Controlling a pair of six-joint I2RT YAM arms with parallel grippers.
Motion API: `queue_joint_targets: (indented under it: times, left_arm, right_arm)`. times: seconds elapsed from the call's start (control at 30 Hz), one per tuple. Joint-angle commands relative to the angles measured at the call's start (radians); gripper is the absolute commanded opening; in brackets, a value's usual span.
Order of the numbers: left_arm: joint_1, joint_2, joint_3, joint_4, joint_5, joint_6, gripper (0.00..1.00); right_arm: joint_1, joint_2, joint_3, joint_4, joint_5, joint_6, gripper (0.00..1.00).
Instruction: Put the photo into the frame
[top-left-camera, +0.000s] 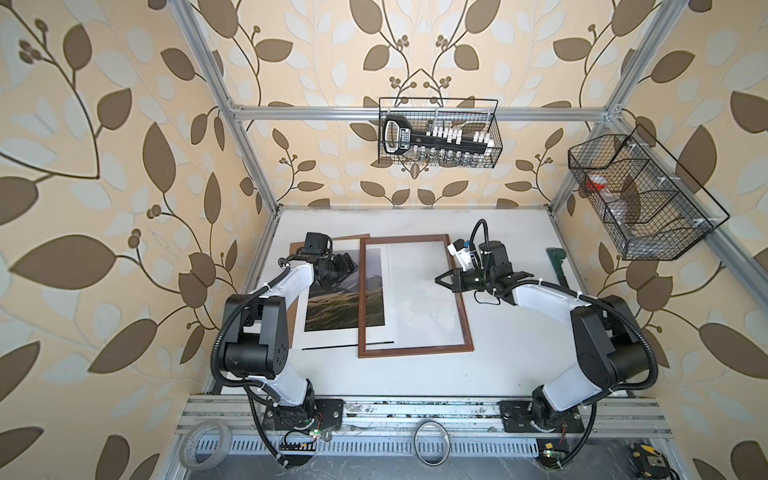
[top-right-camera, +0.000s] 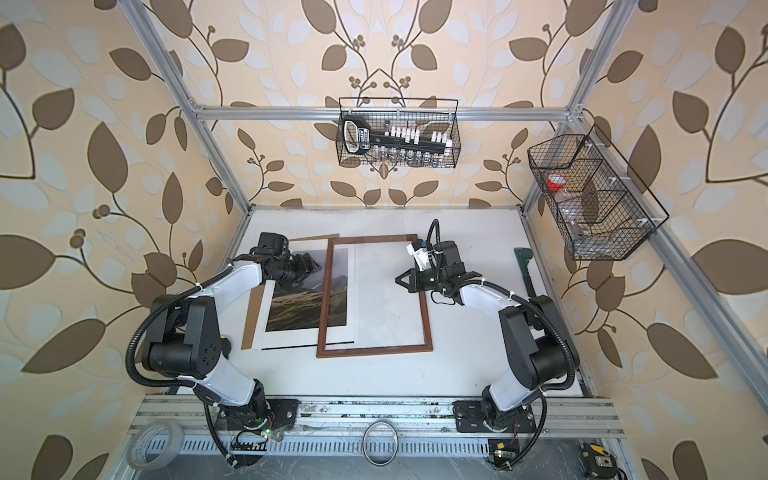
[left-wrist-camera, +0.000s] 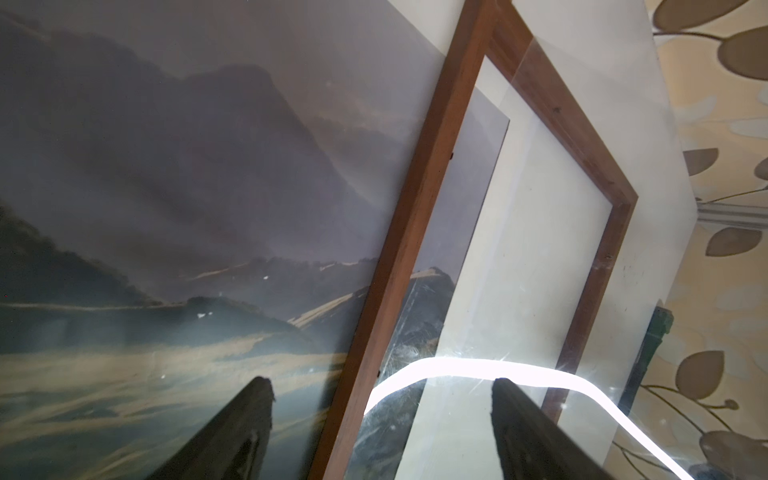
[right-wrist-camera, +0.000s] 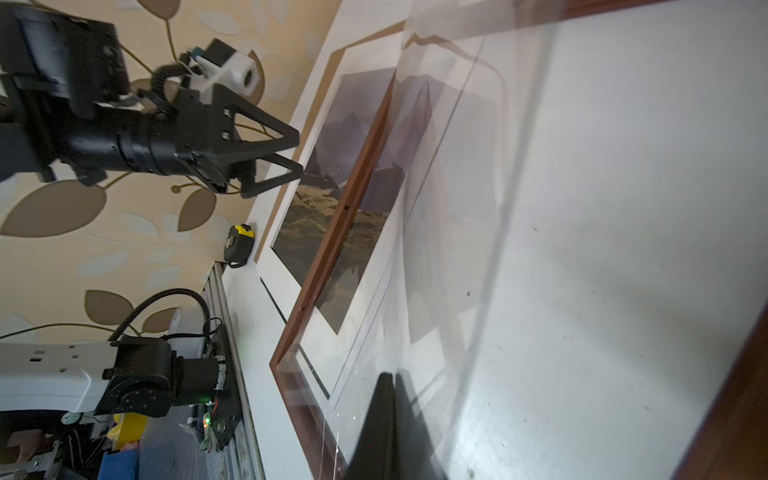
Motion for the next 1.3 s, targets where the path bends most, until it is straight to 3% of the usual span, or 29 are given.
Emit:
queue_joint_targets:
  times: [0.0,0.17,0.3,0.5,0.7,1.03,1.27]
  left_arm:
    - [-0.004,-0.038,-0.044,0.122,0.000,-0.049,0.84]
    - [-0.004,-0.018,-0.074,0.172,0.004,-0.071,0.84]
    - [-0.003,-0.020,-0.078,0.171,0.002,-0.063,0.85]
    - [0.000,-0.011,-0.070,0.181,0.031,-0.065,0.85]
    - [0.033,-0.009,-0.066,0.196,0.073,-0.095,0.84]
    - [0.162,-0.086,-0.080,0.230,0.144,-0.206,0.86]
    - [0.185,-0.091,-0.092,0.248,0.151,-0.221,0.86]
  right_arm:
    - [0.024,0.024,0.028,0.120,-0.068,0.027,0.00]
    - [0.042,0.085,0.063,0.133,-0.072,0.017,0.00]
    - [0.018,0.103,0.041,0.192,-0.139,0.075,0.00]
    - [0.002,0.081,0.009,0.291,-0.194,0.283,0.00]
    - [0.005,0.072,-0.063,0.638,-0.253,0.610,0.00]
    - [0.100,0.035,0.020,0.725,-0.234,0.730,0.00]
    - [0.108,0.102,0.036,1.053,-0.253,1.000,0.00]
